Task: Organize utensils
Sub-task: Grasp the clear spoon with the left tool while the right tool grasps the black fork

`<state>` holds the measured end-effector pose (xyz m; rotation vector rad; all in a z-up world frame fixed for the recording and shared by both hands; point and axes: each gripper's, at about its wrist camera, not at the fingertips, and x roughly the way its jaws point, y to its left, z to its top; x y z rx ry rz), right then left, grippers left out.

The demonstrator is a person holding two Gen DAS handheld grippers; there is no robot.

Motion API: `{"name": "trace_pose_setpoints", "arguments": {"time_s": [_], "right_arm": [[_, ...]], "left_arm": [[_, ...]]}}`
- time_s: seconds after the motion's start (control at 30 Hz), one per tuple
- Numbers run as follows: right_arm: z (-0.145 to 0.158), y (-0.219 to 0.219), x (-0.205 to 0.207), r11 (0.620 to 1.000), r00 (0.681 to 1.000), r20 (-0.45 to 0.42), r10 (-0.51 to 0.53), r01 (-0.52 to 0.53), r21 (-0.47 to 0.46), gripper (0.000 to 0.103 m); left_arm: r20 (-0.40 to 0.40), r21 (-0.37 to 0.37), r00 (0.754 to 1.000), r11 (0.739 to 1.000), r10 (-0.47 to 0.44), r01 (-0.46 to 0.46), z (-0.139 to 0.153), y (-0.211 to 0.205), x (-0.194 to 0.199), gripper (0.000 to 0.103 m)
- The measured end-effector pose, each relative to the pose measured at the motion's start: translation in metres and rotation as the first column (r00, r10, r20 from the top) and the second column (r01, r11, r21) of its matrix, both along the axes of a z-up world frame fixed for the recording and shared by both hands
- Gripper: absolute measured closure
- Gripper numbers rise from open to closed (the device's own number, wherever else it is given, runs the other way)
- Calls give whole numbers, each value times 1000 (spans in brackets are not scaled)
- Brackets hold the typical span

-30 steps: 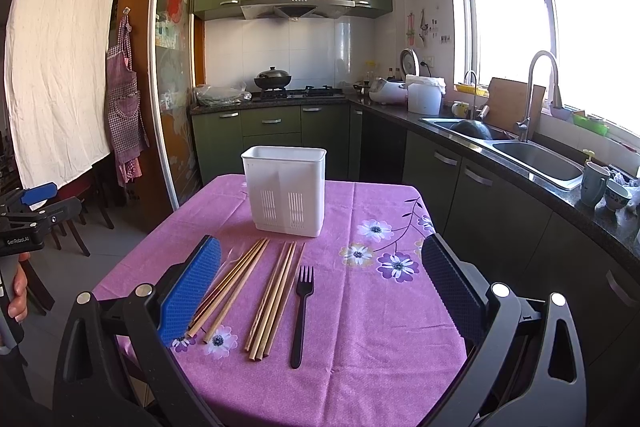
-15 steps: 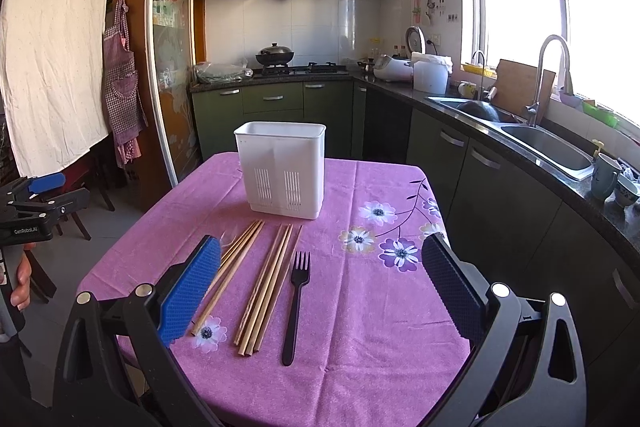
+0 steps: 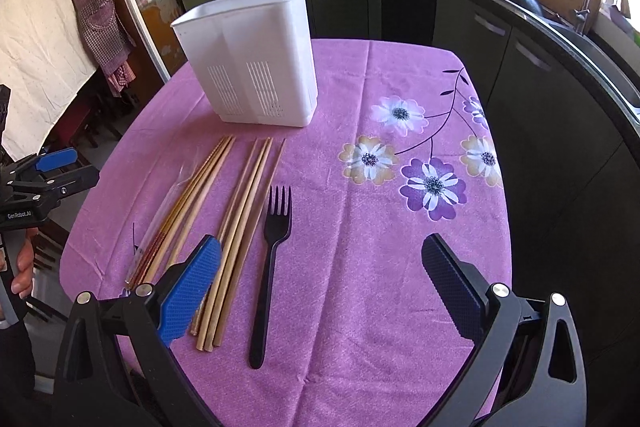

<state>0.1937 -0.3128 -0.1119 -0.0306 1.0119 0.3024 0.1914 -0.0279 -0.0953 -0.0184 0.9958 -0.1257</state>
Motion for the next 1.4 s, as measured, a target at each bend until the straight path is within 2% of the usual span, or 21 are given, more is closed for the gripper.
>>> {"name": "trace_pose_setpoints", "arguments": {"time_s": [0.07,0.13,0.17,0.2,0.23,0.3,0.33,0.4,0.47,0.87,0.93,1.03,1.27,1.4], "right_arm": [[-5,1,8,1000,1000,-27,9,-9,-17,4],[-7,0,14,1000,999,-51,15,-16,-5,4],[-8,-1,17,1000,998,-63,15,-15,3,4],[-9,-3,20,1000,997,-73,12,-11,10,4],[-9,-4,23,1000,997,-82,6,-5,10,5],[-10,-4,26,1000,996,-90,4,-3,2,8],[-11,-3,25,1000,996,-91,4,-4,-2,10],[-13,-1,25,1000,995,-96,11,-12,-11,14],[-16,1,25,1000,995,-103,19,-20,-15,20],[-25,3,25,999,993,-113,36,-38,-11,22],[-26,3,25,999,992,-117,38,-41,-17,22],[-30,5,26,999,989,-141,42,-46,-27,22],[-38,25,28,993,975,-196,102,-113,-43,23],[-47,42,31,987,959,-249,137,-153,-43,58]], "left_arm": [[-66,-23,998,1000,-7,5,-11,-2,13,7],[-120,-28,993,1000,-14,10,-20,-7,23,19],[-144,-28,989,1000,-17,13,-24,-8,27,32],[-175,-32,984,999,-24,18,-28,-11,31,40],[-201,-34,979,999,-28,22,-32,-13,37,43],[-248,-40,968,999,-42,34,-40,-18,43,56],[-267,-37,963,999,-45,36,-44,-21,46,58],[-287,-22,956,999,-53,49,-50,-27,52,71],[-305,0,951,998,-55,58,-56,-33,57,76],[-354,46,935,998,-32,52,-72,-38,78,85],[-359,53,933,997,-34,57,-75,-44,81,89],[-354,72,935,995,-37,67,-77,-50,85,93],[-353,58,934,996,-46,71,-80,-49,90,94],[-334,49,941,996,-55,76,-77,-38,81,94]]}}
